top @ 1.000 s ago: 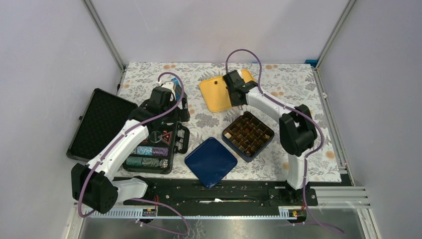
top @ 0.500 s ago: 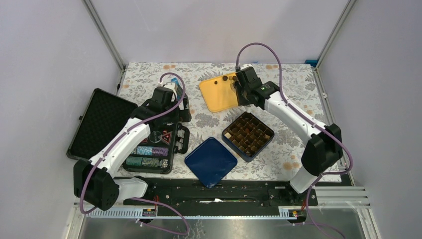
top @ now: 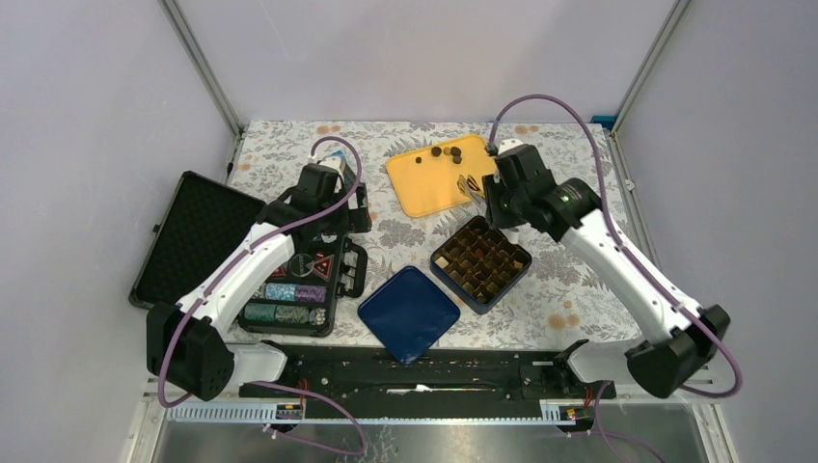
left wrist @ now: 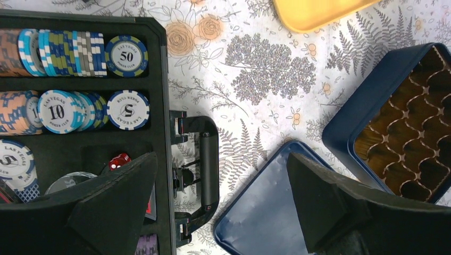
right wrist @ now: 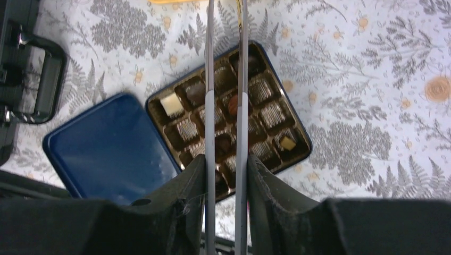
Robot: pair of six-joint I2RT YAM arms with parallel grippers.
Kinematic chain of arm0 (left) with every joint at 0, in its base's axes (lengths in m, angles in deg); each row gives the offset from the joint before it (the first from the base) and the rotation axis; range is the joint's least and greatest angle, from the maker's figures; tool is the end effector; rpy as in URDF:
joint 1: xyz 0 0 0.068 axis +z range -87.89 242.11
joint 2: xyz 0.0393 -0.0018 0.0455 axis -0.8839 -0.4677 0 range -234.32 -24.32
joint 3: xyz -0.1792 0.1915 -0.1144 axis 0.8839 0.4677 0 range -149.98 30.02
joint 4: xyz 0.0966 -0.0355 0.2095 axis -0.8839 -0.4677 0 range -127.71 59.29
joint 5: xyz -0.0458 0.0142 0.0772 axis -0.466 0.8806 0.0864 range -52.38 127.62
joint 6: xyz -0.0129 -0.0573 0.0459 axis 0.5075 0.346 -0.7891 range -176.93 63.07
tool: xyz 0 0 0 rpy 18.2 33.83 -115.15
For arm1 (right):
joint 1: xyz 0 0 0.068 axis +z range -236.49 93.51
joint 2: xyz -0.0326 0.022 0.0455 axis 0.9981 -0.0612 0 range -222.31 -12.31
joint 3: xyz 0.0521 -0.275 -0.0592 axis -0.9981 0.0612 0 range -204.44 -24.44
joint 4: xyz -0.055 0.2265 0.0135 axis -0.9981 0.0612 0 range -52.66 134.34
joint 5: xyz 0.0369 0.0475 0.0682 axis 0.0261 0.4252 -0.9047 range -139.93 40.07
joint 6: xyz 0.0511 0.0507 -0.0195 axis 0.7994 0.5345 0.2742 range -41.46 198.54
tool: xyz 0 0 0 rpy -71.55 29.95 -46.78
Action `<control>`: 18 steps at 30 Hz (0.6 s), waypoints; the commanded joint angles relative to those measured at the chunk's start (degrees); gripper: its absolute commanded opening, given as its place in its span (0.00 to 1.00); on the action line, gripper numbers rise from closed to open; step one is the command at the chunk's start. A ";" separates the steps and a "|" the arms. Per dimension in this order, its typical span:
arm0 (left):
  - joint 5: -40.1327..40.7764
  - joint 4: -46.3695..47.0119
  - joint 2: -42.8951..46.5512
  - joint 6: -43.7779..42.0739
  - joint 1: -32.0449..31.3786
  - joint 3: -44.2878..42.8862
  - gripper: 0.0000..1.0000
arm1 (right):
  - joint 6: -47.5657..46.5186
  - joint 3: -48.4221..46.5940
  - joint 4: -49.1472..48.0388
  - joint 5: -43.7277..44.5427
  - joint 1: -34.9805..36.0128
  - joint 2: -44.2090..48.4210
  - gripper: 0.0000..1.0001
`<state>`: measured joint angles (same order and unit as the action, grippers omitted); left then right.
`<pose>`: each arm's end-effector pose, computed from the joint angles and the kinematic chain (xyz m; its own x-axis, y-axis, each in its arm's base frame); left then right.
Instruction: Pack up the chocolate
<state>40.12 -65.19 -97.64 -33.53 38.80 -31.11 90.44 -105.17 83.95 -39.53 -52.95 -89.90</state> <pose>0.2367 -0.0990 0.2935 -0.7592 -0.1047 -0.6423 0.0724 0.9673 -0.2433 0.2313 0.1397 0.3631 -0.6507 -0.1880 -0.7357 -0.3067 0.9514 0.0281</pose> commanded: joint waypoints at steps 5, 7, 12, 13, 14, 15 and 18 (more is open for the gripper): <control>3.32 0.28 -0.85 -0.72 0.02 -4.84 0.99 | 1.58 5.39 9.19 -3.37 0.79 9.84 0.16; 3.51 0.12 -0.55 -0.81 0.02 -4.82 0.99 | 2.03 7.18 8.92 -4.29 0.83 11.42 0.16; 3.32 -0.11 -0.38 -0.66 0.02 -4.48 0.99 | 2.76 10.33 8.23 -5.91 0.91 12.91 0.16; 3.19 -0.08 -0.34 -0.57 0.02 -4.49 0.99 | 2.42 11.05 7.87 -5.94 0.91 13.09 0.16; 2.88 -0.06 -0.33 -0.47 0.02 -4.53 0.99 | 2.15 11.53 7.69 -5.62 0.90 13.03 0.16; 2.54 -0.06 -0.33 -0.39 0.02 -4.52 0.99 | 1.71 11.86 7.54 -5.30 0.95 12.72 0.17; 2.33 -0.06 0.04 -0.12 0.02 -4.48 0.99 | 1.09 12.05 7.28 -5.38 1.00 11.82 0.17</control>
<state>42.17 -65.82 -98.29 -33.55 38.80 -33.34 92.28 -92.93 93.22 -44.04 -52.47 -78.60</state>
